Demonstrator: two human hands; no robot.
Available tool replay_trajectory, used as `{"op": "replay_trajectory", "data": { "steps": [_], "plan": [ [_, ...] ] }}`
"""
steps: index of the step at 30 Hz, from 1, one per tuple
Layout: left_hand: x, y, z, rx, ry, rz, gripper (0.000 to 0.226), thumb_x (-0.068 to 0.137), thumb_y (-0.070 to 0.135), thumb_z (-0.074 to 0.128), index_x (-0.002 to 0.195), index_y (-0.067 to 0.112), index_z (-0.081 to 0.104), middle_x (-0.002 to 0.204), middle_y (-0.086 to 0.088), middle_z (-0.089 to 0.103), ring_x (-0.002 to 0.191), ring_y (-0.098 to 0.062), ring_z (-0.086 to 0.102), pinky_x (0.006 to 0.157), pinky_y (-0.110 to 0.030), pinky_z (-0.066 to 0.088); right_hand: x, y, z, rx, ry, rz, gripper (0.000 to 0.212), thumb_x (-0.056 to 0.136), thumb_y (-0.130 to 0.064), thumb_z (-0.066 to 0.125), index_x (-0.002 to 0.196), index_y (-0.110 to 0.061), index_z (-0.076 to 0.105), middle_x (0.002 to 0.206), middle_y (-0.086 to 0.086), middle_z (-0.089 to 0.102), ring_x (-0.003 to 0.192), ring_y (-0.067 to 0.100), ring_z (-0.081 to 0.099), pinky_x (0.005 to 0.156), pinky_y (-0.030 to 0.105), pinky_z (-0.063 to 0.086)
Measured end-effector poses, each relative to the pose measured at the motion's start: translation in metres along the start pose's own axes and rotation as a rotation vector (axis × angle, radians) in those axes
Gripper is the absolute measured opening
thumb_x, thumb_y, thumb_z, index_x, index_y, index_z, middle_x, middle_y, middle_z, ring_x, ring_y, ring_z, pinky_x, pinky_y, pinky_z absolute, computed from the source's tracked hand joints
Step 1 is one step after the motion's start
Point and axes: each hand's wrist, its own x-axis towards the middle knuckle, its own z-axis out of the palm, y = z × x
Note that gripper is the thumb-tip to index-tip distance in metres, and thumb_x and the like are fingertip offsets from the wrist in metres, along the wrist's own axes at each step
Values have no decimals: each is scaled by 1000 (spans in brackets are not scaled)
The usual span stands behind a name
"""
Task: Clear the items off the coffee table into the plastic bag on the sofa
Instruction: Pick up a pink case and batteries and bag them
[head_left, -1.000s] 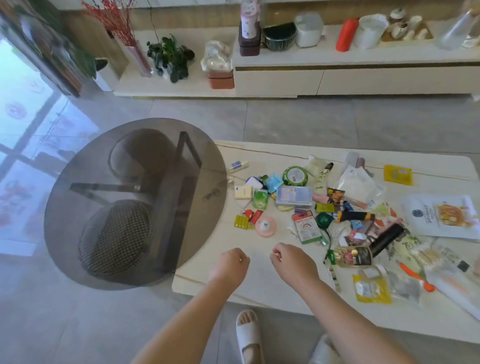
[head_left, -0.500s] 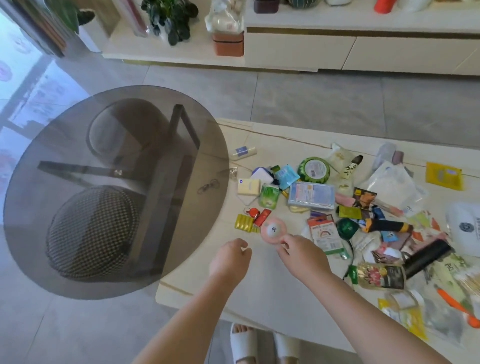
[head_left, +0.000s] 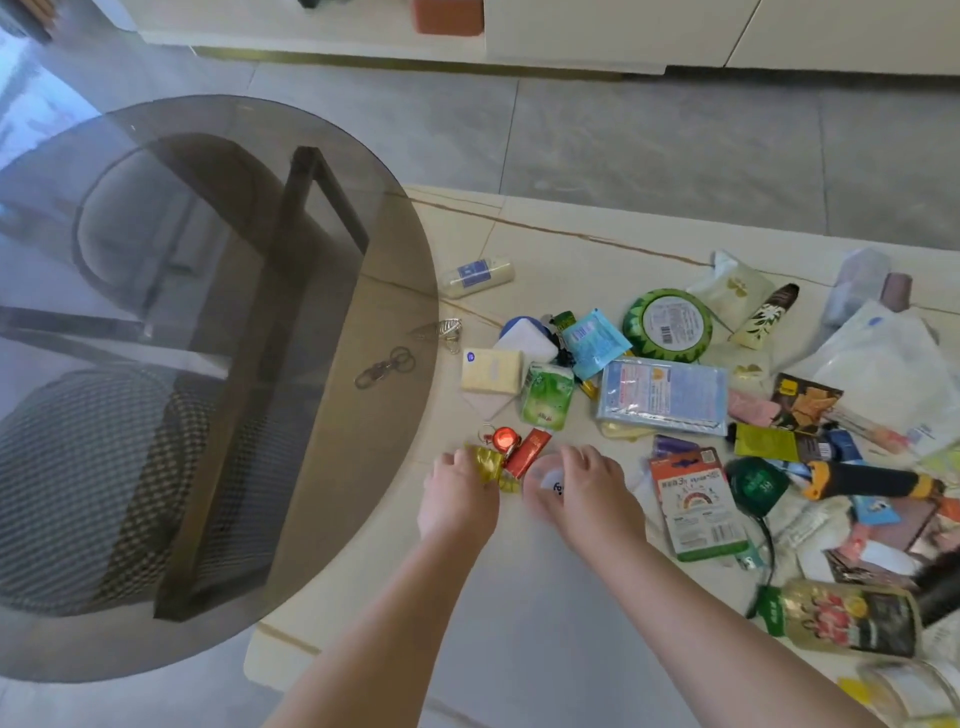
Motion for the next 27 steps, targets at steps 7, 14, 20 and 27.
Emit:
{"op": "replay_trajectory", "data": {
  "steps": [7, 14, 20, 27],
  "plan": [
    [36, -1, 18, 48, 52, -80, 54, 92, 20, 53, 141, 18, 29, 134, -8, 39, 125, -28, 38, 91, -37, 44, 21, 8, 32, -45, -38, 9, 69, 87, -30, 57, 144, -22, 19, 138, 0, 33, 127, 22, 32, 90, 32, 45],
    [43, -9, 26, -56, 28, -153, 59, 81, 34, 70, 128, 12, 42, 125, -13, 46, 118, -31, 47, 96, -38, 43, 21, 11, 37, 7, -39, 179, 71, 74, -47, 67, 129, -16, 35, 122, 8, 41, 115, 26, 40, 82, 31, 43],
    [23, -15, 34, -118, -53, -203, 34, 88, 30, 63, 108, 7, 50, 118, -10, 43, 99, -31, 57, 84, -40, 52, 6, 16, 40, 49, -24, 250, 53, 80, -46, 59, 116, -11, 39, 117, 7, 43, 107, 26, 50, 69, 28, 38],
    [28, -9, 15, -132, 54, -9, 24, 89, 25, 62, 107, 10, 57, 116, -6, 52, 95, -23, 53, 78, -33, 46, -10, 35, 33, 3, -29, 203, 52, 85, -42, 54, 127, -18, 36, 122, 2, 46, 114, 21, 48, 78, 28, 45]
  ]
}}
